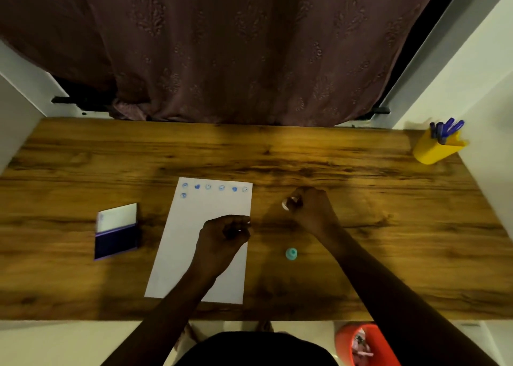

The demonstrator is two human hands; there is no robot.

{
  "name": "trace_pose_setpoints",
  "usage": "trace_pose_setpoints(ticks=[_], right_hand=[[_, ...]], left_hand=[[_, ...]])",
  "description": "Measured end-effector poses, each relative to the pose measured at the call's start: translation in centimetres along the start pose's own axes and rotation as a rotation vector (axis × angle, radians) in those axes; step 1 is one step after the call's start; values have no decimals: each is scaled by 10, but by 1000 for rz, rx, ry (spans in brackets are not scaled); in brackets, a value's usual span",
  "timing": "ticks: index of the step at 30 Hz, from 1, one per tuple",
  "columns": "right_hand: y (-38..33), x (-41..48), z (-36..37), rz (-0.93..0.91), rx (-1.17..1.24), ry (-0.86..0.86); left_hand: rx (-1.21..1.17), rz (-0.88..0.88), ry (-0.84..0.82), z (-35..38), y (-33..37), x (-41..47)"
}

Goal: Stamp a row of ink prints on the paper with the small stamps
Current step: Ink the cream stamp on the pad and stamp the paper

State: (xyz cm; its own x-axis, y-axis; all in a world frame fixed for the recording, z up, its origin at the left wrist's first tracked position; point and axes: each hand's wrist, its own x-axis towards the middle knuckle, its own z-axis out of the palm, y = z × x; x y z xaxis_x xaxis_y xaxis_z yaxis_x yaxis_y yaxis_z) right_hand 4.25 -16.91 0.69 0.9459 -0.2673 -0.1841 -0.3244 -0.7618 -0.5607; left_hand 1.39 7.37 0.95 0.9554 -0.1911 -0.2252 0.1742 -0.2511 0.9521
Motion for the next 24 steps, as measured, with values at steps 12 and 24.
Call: trace_pose_setpoints(ticks=[12, 24], right_hand=[[-90, -52, 20, 204, 789, -368], [-171, -43, 77, -173, 492, -333]], left_hand=[[-266, 98, -6, -38, 8, 3], [-351, 13, 188, -149, -23, -17]])
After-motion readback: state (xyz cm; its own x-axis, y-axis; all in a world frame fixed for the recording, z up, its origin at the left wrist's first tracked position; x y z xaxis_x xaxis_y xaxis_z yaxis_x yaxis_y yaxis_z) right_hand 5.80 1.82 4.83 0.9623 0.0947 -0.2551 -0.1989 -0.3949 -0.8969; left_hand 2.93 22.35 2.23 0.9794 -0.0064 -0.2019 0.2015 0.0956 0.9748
